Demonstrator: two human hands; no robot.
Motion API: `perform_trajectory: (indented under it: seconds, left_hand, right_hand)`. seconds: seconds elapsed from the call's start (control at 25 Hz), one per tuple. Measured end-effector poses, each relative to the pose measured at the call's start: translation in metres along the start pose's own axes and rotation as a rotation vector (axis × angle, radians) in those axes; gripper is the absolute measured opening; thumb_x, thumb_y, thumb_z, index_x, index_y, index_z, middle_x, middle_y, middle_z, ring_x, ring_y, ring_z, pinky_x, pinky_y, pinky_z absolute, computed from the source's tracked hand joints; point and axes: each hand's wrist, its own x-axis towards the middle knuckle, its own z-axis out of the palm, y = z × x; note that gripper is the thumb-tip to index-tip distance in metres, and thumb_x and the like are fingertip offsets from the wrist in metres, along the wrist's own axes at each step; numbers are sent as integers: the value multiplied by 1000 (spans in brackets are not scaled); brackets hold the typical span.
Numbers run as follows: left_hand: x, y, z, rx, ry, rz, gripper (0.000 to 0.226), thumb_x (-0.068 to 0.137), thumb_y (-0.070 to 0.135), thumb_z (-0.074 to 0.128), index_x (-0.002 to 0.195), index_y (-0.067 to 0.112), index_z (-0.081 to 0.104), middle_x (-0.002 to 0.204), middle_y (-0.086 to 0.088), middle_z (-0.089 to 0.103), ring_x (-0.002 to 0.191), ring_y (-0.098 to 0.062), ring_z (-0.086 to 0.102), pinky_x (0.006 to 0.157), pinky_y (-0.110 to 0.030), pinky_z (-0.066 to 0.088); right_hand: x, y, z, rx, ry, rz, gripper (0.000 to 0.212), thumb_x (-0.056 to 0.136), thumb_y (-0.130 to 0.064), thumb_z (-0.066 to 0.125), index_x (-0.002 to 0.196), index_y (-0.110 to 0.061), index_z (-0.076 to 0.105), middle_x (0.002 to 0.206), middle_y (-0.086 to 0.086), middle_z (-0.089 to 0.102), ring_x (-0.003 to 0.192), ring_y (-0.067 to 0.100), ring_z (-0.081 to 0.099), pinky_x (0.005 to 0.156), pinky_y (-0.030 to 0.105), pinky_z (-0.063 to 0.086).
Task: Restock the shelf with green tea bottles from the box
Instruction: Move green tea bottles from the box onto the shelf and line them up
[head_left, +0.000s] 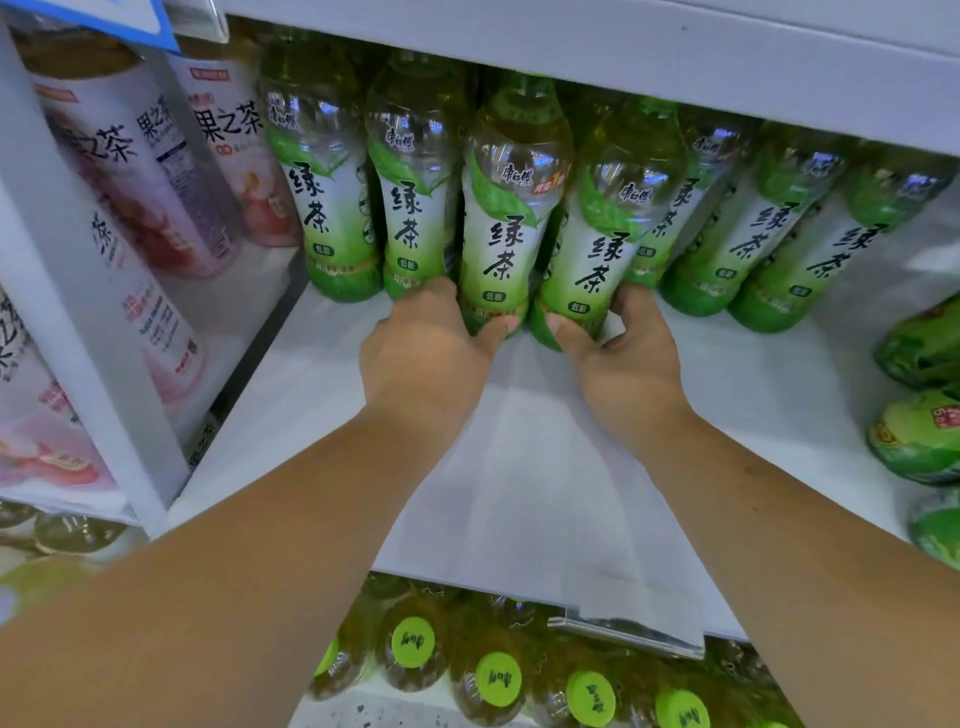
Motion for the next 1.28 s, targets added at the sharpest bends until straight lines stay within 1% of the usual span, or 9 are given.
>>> perform_trajectory:
  seconds: [0.12,0.2,0.28,0.48,0.64,0.84,0.96,1.08,1.28]
  left_hand:
    - [-10,-8,3,-123,71,28,40,84,52,76,108,22,66,101,4,71,95,-28,67,79,-43,55]
    - [-15,-12,4,-199,121,35,33,84,44,79,106,23,68,96,9,73,94,-25,68,78,-42,56]
    - [-13,-14,7,-212,133,25,28,83,46,79,99,25,71,89,14,72,88,-22,68,74,-39,55]
    - [-6,-13,11,-234,130,-56,29,78,55,79,91,33,67,67,32,51,76,-9,57,67,-28,40]
    - [-4,-13,11,-231,114,-83,27,79,58,75,89,33,71,64,34,52,66,1,52,58,-22,34]
    - [-9,-11,12,-60,106,52,27,96,52,59,100,27,69,102,9,65,89,-20,60,67,-30,35]
    - [-10,-10,13,-28,117,70,26,97,50,58,102,26,66,106,5,63,91,-23,61,68,-31,35]
    - [-11,-10,12,-55,85,57,26,96,49,57,105,26,64,110,3,62,94,-25,61,70,-32,37]
    - [-18,-10,1,-131,-54,87,46,91,46,62,128,19,59,127,-2,58,109,-27,59,79,-32,42]
  right_hand:
    - [-2,3,-2,-31,-10,-2,49,84,-42,79,127,-29,60,111,-21,69,97,1,65,84,23,51]
    - [-4,5,-3,-76,-12,-20,49,83,-47,76,128,-35,60,115,-18,69,96,3,63,86,24,50]
    - [-4,7,-4,-100,-20,-28,51,80,-46,74,128,-38,59,117,-17,68,98,4,63,89,28,51]
    - [-3,12,-1,-138,27,4,48,81,-43,77,122,-47,52,94,-55,54,73,3,55,71,21,45]
    - [-3,12,0,-136,48,22,44,82,-46,75,123,-48,57,96,-48,60,64,-3,51,67,18,43]
    - [-4,10,2,-170,66,6,49,80,-54,71,127,-45,58,98,-37,65,64,0,52,64,18,43]
    - [-5,10,2,-184,66,13,49,80,-56,70,126,-48,55,96,-43,62,68,0,53,68,20,47]
    - [-4,9,2,-219,57,42,52,82,-55,70,130,-45,52,100,-33,61,82,9,57,78,28,50]
    - [-4,-15,-5,-204,-40,223,40,91,-54,64,127,-42,50,100,-32,54,98,12,57,84,32,49]
